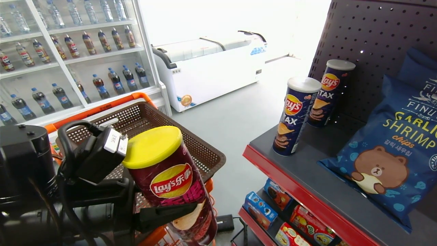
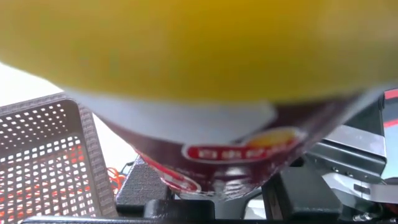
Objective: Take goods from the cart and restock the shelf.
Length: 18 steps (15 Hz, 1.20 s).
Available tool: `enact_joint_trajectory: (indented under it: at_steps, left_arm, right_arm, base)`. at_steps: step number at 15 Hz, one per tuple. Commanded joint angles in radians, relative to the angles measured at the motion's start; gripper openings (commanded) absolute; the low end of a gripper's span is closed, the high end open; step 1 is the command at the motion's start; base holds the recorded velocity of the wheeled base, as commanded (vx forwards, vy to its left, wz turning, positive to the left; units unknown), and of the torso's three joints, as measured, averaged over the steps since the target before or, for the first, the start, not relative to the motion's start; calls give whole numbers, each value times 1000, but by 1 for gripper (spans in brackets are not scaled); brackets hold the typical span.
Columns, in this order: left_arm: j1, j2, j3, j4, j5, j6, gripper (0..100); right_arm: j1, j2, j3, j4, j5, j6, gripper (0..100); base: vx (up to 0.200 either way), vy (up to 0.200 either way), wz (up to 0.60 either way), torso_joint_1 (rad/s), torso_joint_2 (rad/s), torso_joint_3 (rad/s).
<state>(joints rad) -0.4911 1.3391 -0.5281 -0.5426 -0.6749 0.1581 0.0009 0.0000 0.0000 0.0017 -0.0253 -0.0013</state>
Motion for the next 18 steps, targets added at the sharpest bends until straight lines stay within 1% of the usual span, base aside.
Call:
enact_joint_trajectory:
  at_steps: [1,8,11,18]
  left_arm:
    - [0,0,5,0,-6,0,0]
    - [-4,0,2,0,-8,0,0]
    - [-35,-2,8,0,-8,-2,0]
    - [-37,-2,16,0,-6,0,0]
  right_arm:
    - [1,2,0,0,-1,0,100]
    - [1,2,0,0,-1,0,100]
    - [1,2,0,0,1,0,100]
    - [1,2,0,0,-1,0,100]
  base:
    - [0,0,0,0,0,0]
    - [0,0,-600,4,1,1]
    - [0,0,-600,4,4,1]
    - [0,0,-600,5,2,2]
